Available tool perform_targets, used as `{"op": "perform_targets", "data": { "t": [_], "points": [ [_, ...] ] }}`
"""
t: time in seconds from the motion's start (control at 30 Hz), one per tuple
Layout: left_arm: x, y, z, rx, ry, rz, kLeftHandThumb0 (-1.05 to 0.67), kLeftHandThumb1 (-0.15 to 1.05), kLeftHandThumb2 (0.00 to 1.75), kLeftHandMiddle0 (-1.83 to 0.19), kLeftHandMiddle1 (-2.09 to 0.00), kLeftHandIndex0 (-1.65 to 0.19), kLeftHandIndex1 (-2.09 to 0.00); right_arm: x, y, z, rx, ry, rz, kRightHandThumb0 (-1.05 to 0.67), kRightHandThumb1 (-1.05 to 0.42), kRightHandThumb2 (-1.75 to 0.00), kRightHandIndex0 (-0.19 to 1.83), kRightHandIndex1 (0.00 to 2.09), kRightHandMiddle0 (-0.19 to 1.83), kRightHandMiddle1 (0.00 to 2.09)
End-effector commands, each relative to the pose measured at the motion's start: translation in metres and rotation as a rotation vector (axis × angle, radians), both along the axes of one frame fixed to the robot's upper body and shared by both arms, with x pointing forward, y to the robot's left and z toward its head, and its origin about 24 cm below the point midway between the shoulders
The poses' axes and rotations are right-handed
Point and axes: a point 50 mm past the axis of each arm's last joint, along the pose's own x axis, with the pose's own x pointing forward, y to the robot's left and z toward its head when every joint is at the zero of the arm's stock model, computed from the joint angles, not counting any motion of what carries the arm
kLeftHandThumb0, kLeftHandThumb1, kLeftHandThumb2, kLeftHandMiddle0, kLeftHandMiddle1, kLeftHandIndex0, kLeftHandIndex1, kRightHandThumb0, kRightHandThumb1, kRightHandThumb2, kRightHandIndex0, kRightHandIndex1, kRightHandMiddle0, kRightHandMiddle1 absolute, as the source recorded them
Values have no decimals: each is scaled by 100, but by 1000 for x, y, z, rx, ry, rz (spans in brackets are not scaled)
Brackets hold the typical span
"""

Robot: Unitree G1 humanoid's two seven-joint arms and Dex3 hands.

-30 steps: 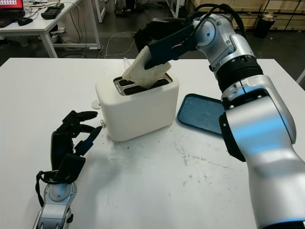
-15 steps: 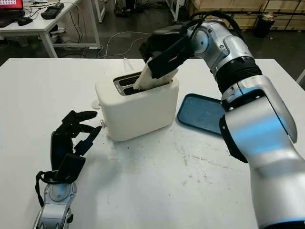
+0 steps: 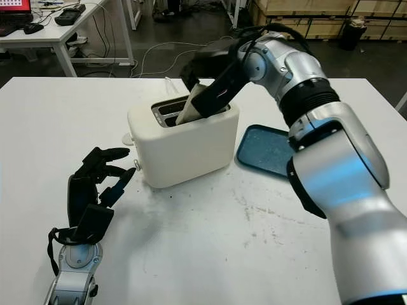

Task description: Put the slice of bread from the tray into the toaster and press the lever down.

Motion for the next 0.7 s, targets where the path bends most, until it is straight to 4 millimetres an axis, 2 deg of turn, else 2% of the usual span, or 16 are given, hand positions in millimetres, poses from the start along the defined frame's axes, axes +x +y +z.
{"op": "perform_targets", "data": {
  "t": [0.0, 0.03, 0.07, 0.13, 0.27, 0.53, 0.67],
  "points": [
    [0, -2, 1, -1, -12, -2, -37, 92, 17, -50, -140, -52, -88, -1, 3, 0, -31, 14, 14, -79, -92, -13, 42, 120, 56, 85],
    [0, -2, 1, 5, -12, -1, -37, 92, 17, -50, -139, -52, -88, -1, 4, 0, -37, 16, 14, -79, -92, -12, 36, 115, 57, 69],
    [0, -2, 1, 4, -11, -3, -38, 92, 18, -50, -139, -52, -88, -1, 4, 1, -33, 14, 13, -79, -92, -10, 28, 104, 62, 37],
    [0, -2, 1, -1, -12, -6, -38, 92, 18, -51, -139, -53, -89, -1, 3, 1, -25, 11, 8, -77, -92, -7, 19, 111, 62, 19],
    [-1, -2, 1, 5, -6, -2, -38, 92, 18, -50, -139, -52, -89, 0, 2, 4, -14, -9, 6, -78, -92, -6, 15, 114, 66, 12],
    [-1, -2, 0, 16, -2, -4, -37, 92, 18, -50, -137, -52, -88, 0, 1, 10, -15, -54, 5, -80, -92, -7, 19, 89, 68, 5],
    [0, -2, 1, -6, -5, -7, -35, 92, 17, -49, -138, -52, -88, 1, 0, 15, 36, -81, 7, -76, -92, -6, 23, 92, 69, 5]
  ]
}}
